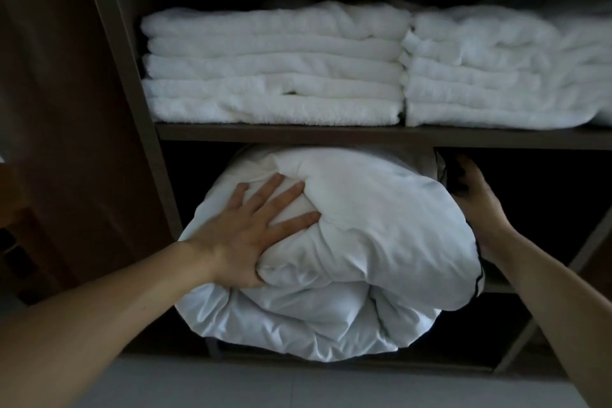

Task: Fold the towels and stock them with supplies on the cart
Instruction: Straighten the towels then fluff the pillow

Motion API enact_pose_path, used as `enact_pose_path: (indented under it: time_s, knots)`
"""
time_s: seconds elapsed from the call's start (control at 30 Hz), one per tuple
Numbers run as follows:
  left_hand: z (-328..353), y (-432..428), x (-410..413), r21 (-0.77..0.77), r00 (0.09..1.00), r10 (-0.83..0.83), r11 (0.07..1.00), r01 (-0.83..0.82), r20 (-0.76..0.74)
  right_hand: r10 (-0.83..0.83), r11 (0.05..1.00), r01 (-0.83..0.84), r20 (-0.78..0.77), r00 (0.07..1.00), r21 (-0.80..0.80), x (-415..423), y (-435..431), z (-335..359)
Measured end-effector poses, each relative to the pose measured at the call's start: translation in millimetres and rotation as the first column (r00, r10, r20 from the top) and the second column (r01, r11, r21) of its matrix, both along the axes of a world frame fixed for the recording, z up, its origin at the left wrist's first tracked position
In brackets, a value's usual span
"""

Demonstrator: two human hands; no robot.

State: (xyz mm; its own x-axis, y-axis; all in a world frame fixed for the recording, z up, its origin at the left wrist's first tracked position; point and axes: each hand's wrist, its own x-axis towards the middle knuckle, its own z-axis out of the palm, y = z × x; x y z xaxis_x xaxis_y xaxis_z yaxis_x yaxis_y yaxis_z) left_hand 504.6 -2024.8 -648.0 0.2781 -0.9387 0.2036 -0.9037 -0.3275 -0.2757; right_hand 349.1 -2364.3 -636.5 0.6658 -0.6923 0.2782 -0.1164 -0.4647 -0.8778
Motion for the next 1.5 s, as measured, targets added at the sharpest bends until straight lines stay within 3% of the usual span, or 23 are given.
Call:
enact_pose_path:
  time_s: [0.07, 0.13, 0.2, 0.23, 0.3, 0.37, 0.5, 0.6, 0.73, 0.8, 1.03, 1.27, 1.5]
  knots:
    - [3, 0, -1, 0.008, 1.000, -0.002, 1.000, 0.002, -0.008, 0.092, 0.988, -0.070, 0.160, 0.983, -0.141, -32, 10, 5]
    - [8, 0, -4, 0.041, 1.000, -0.004, 0.999, 0.004, 0.006, 0.283, 0.915, -0.201, 0.201, 0.938, -0.348, -59, 28, 11]
    - [13, 0, -8, 0.070, 1.000, 0.002, 0.998, -0.002, 0.001, 0.450, 0.733, -0.363, 0.009, 0.893, -0.575, -73, 41, 8]
    - [16, 1, -10, 0.079, 1.000, 0.003, 0.997, -0.003, -0.001, 0.433, 0.611, -0.416, -0.155, 0.888, -0.674, -76, 48, 2]
    - [19, 5, -14, 0.099, 1.000, -0.005, 0.995, 0.003, 0.018, 0.257, 0.447, -0.463, -0.386, 0.886, -0.766, -79, 57, -20]
    - [21, 11, -16, 0.114, 0.998, -0.012, 0.993, 0.004, 0.068, 0.120, 0.415, -0.470, -0.465, 0.877, -0.779, -82, 60, -45]
    - [11, 20, -31, 0.047, 0.961, -0.027, 0.999, 0.014, 0.275, -0.018, 0.474, -0.511, -0.588, 0.808, -0.717, -79, 54, -83]
    - [-28, 25, -52, -0.069, 0.939, -0.077, 0.992, 0.106, 0.335, -0.027, 0.485, -0.450, -0.527, 0.849, -0.750, -72, 64, -92]
    - [-82, 39, -54, 0.056, 0.883, -0.100, 0.995, 0.084, 0.458, -0.011, 0.478, -0.406, -0.467, 0.884, -0.779, -63, 69, -98]
    - [-87, 38, -48, 0.026, 0.869, -0.066, 0.998, 0.062, 0.491, 0.021, 0.495, -0.387, -0.435, 0.900, -0.778, -57, 66, -101]
    - [-51, 5, -16, -0.129, 0.847, 0.138, 0.988, -0.083, 0.513, 0.126, 0.640, -0.353, -0.361, 0.924, -0.682, 16, 39, -82]
    - [-44, 10, 28, -0.035, 0.865, 0.255, 0.963, -0.266, 0.432, 0.141, 0.674, -0.498, -0.566, 0.812, -0.546, 97, 38, -69]
    - [-56, 10, 72, 0.049, 0.921, 0.252, 0.959, -0.278, 0.296, 0.082, 0.653, -0.531, -0.646, 0.759, -0.541, 123, 47, -77]
